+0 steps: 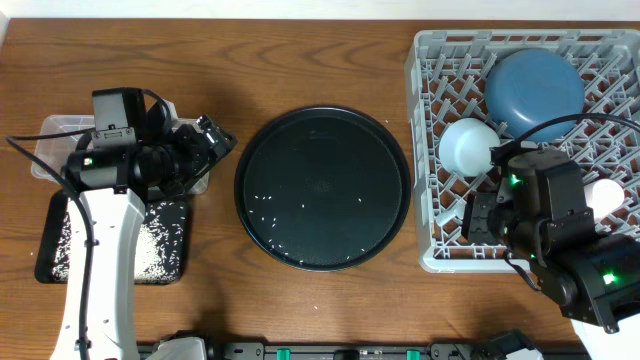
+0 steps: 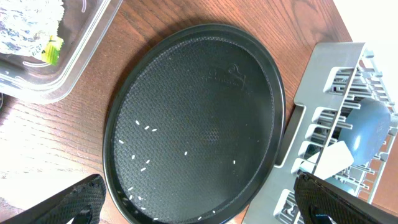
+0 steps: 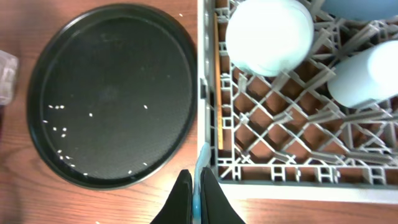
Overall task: Sort waste into correct bins and load items into the dishwasher rack
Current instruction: 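Lower the knife into the rack slots beside the white cup with the right gripper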
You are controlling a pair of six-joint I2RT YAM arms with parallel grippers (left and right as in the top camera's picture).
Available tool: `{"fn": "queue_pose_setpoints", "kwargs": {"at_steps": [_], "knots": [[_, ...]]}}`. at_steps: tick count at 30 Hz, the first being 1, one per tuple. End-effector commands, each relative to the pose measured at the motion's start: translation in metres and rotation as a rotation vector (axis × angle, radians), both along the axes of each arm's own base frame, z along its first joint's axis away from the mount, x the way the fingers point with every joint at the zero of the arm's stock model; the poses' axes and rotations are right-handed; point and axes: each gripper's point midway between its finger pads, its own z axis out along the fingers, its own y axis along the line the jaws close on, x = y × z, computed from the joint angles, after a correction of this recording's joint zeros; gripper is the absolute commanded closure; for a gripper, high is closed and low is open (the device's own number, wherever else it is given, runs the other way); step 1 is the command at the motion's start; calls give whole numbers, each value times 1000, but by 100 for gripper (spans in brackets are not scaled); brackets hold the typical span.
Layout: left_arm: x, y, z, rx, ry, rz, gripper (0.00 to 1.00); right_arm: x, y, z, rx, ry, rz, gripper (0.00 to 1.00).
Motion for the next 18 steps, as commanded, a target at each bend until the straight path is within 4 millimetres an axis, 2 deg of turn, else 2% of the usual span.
{"fn": "queue_pose_setpoints", "kwargs": {"at_steps": [1,7,10,18], "knots": [[1,3,0,13,-2,0,2,3,-9,7,-29,-27,-26,99],[1,3,0,13,-2,0,2,4,-10,3,-32,-6,-38,99],[1,3,0,13,-2,0,2,5,-18,-7,-87,33,-64,99],[1,3,0,13,-2,0,2,20,-13,-33,-125,133,-59,99]]}}
